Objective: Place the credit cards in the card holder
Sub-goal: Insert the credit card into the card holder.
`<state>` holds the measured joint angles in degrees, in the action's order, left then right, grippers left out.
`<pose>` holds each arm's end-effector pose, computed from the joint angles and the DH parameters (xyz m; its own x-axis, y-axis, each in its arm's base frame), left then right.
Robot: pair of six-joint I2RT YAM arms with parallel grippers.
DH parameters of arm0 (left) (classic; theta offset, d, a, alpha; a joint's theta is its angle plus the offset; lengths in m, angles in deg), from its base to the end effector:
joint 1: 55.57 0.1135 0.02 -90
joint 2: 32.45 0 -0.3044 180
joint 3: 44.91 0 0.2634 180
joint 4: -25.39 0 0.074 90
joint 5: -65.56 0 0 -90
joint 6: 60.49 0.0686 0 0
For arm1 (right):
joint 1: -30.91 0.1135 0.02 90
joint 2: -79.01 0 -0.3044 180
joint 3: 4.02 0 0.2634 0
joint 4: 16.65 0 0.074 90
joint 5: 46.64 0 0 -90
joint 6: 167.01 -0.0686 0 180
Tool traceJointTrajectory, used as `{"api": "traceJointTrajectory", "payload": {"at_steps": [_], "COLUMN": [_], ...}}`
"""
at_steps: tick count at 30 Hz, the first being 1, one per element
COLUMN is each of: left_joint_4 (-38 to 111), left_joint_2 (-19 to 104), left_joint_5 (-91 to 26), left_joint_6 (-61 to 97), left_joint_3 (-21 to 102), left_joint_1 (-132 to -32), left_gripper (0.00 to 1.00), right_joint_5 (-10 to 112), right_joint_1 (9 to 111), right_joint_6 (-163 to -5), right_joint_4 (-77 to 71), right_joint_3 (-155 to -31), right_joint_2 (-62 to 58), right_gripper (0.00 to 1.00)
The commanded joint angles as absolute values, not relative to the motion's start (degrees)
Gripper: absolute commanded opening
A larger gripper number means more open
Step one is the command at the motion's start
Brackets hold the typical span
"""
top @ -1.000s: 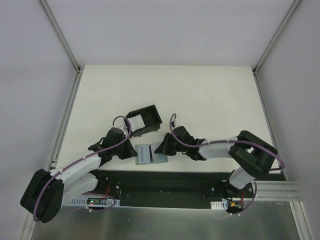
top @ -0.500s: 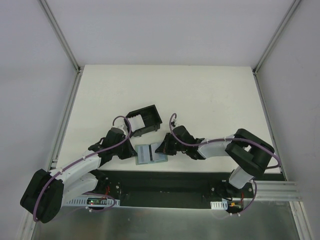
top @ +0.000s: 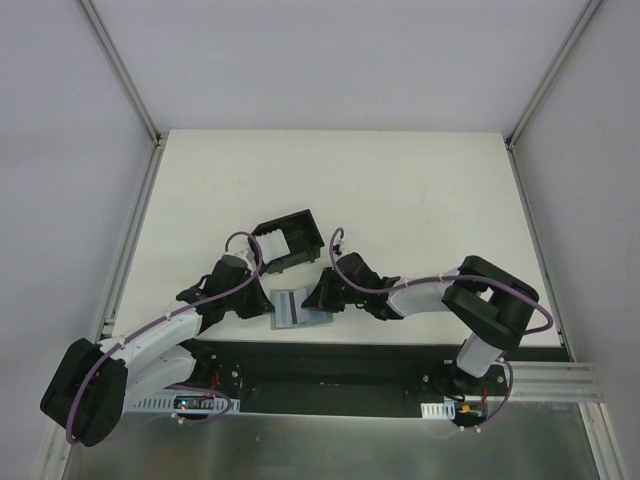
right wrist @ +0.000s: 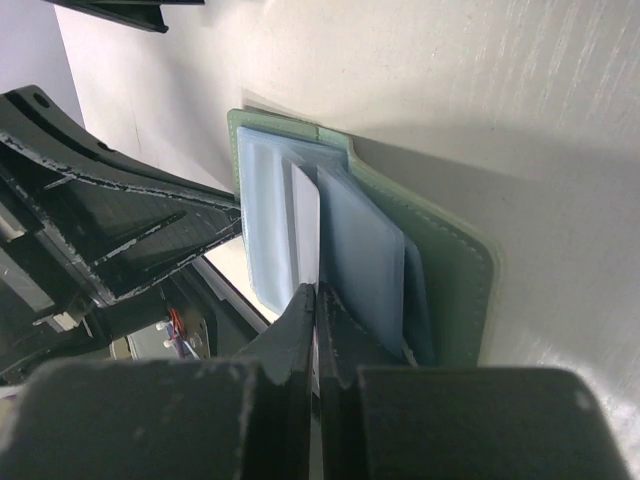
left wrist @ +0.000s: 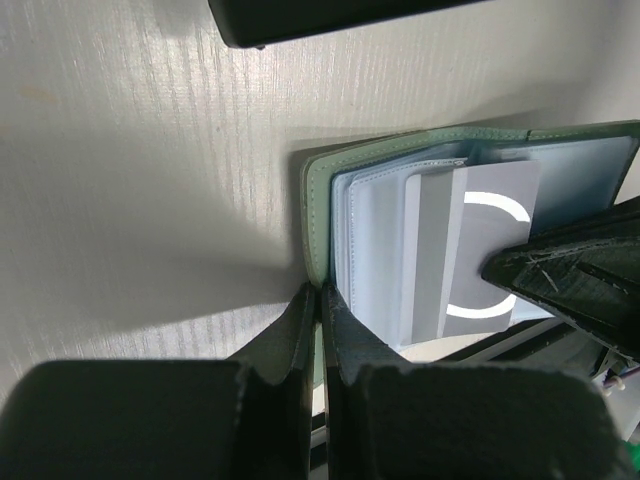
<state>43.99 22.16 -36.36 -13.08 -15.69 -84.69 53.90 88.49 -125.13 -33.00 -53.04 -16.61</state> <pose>0.1531 -0.1015 0.1507 -0.8568 -0.2807 -0.4326 0.0355 0.8048 -0.5925 0.1786 0.3047 0.1538 -0.8613 0.0092 -0.5081 -0.4095 0.5794 0.7047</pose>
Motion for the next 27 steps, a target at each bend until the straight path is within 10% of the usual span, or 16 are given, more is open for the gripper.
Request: {"api": "traceJointTrajectory", "payload": {"at_steps": [1,7,14,27], "left_joint_4": [47.61,47.61,47.61,47.61], "left_joint_2": [21.96,21.08,20.73,20.82], "left_joint_5": [-34.90,-34.73,-34.90,-35.25], "left_joint_6": [-12.50,-12.77,-12.77,-12.42], "left_joint_3": [-16.72,-17.33,-17.51,-17.42], "left_joint_1": [-84.04,-84.04,-84.04,-84.04], "left_gripper": [0.00,0.00,0.00,0.00], "right_joint_5": [52.59,51.18,47.22,53.99], "right_joint_1": [89.97,89.98,89.89,91.64], "right_joint_6": [-127.11,-124.83,-119.81,-117.62], "right_joint_4": [-30.73,-26.34,-15.44,-15.35], "right_joint_3": [-55.33,-56.56,-59.28,-67.10], "right_joint_2": [-18.64,-16.80,-11.96,-19.25], "right_gripper": [0.00,0.08,0.40,0.41]}}
